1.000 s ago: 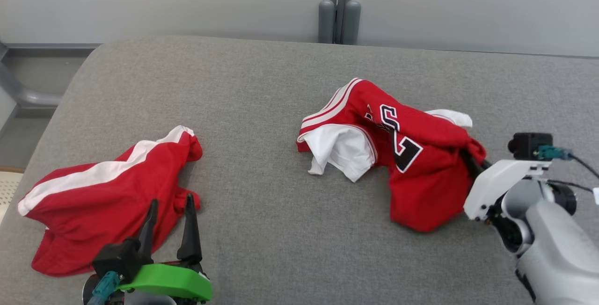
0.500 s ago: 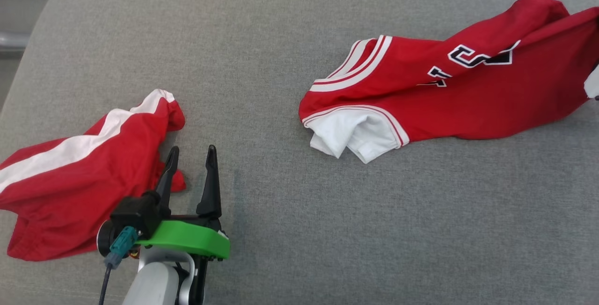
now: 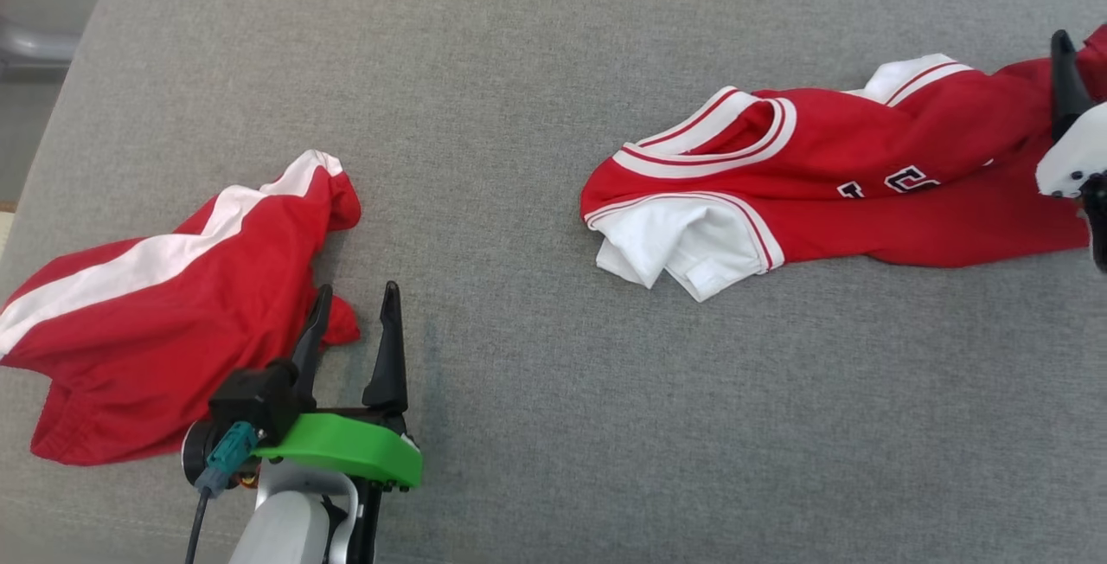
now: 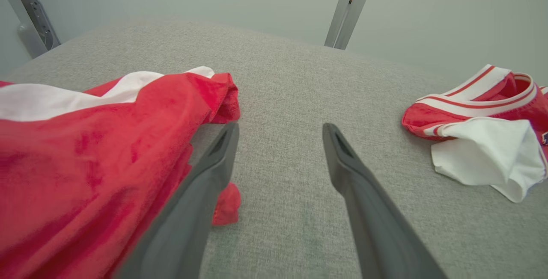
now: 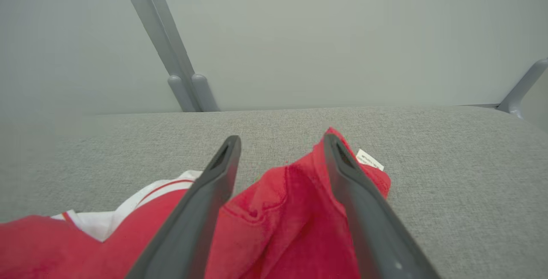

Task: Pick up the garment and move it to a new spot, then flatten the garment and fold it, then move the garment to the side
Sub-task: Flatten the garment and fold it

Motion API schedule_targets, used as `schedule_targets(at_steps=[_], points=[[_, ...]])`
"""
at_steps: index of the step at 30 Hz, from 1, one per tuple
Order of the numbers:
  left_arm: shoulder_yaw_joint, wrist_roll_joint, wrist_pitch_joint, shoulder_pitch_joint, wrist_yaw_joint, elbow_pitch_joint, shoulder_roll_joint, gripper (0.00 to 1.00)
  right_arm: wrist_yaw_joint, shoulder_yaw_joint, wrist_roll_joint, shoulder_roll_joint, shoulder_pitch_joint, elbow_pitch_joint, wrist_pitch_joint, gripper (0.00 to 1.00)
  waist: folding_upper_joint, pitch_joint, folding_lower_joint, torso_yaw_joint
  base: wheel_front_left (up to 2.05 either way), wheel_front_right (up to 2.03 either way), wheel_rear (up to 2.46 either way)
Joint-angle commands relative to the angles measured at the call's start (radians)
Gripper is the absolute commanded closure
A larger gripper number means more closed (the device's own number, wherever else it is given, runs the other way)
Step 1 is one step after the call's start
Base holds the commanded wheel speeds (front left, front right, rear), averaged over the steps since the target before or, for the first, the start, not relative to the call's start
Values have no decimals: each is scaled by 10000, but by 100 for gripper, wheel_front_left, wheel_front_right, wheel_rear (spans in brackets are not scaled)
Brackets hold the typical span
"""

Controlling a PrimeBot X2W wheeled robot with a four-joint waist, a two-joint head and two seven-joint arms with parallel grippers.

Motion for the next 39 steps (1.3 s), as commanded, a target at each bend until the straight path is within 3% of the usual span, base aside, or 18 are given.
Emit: schedule_targets(at_steps=[1,12,19,26,33,39], points=[[48,-64,-29,175,-38,29,99,0,-10,141,36,77,305,-75,-188,0,0,-1058,-1,-965,0,0,0],[390,-308,10,873,170,-215,425,0,-10,1147,651,699,2442,-2230,-947,0,0,-2367,-1,-2179,0,0,0],[295,-454,51,1130,231,-372,295,0,-8,316,715,1000,4829,-4668,-1010,0,0,-2675,-1,-2476,0,0,0],[147,-509,92,1157,268,-345,255,0,-8,-553,433,1710,6778,-6710,-1015,0,0,-2703,-1,-2691,0,0,0],[-192,-630,493,965,90,-158,199,0,-8,-416,171,1803,7101,-7137,-1015,0,0,-2627,-1,-2881,0,0,0],[-921,-594,2149,409,-246,557,319,0,-8,-350,140,1831,6875,-7281,-1016,0,0,-2235,-1,-3176,0,0,0]])
